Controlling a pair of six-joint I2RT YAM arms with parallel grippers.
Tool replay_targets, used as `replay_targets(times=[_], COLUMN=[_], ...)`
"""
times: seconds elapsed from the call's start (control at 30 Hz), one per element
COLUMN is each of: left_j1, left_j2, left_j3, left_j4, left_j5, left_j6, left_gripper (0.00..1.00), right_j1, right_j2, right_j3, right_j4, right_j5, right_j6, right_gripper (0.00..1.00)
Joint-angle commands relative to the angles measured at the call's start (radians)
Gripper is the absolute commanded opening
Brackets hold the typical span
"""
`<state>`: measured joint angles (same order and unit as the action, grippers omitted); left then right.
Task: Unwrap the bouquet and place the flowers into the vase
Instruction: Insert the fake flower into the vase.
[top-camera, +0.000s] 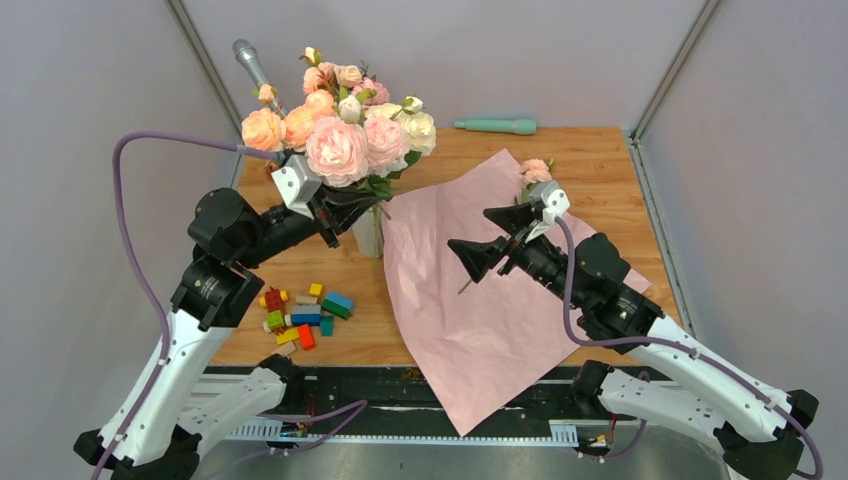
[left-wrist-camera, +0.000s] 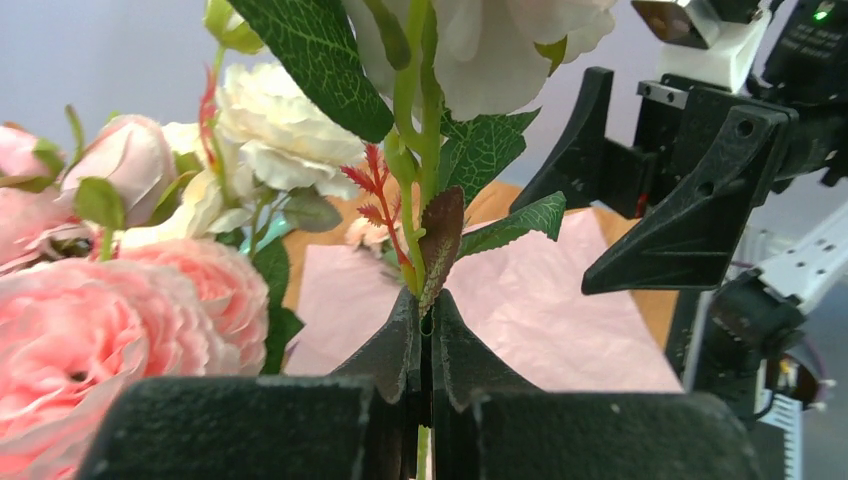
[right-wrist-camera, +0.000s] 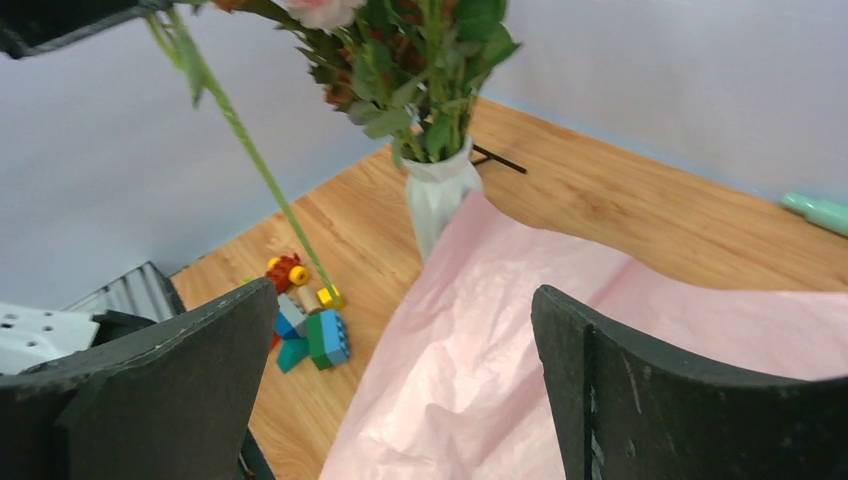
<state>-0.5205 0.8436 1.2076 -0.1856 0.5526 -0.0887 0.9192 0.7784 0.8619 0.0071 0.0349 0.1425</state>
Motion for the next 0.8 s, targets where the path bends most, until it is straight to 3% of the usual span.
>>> replay_targets(times=[0.0,0.2,0.5,0.77], left_j1=[0.031,0.046,0.051,0.051], left_j2=[-0.033,-0.103,-0.194,-0.212], left_j3=[0.046,-0.013,-0.150,-0.216], left_j4=[-0.108,-0.065,0.165,0.331], left_j5=[-0.068,-0.220,-0.481,-0.575], left_j6=[0.164,0.195,0.107,0.005], left_gripper=[0.00,0.00,0.00,0.00], right_j1=[-0.028,-0.079,-0.115,-0.140], right_j2=[-0.001,-0.012,-0.052,-0.073], right_j3=[0.001,-0.038,-0.086,-0.112], right_j4=[-0.069,-0.072,-0.078,-0.091], right_j5=[0.108,0.118,0.121,0.130], right_j6=[-0.029,-0.003,0.013,0.037], right_gripper=[1.00,1.00,1.00,1.00])
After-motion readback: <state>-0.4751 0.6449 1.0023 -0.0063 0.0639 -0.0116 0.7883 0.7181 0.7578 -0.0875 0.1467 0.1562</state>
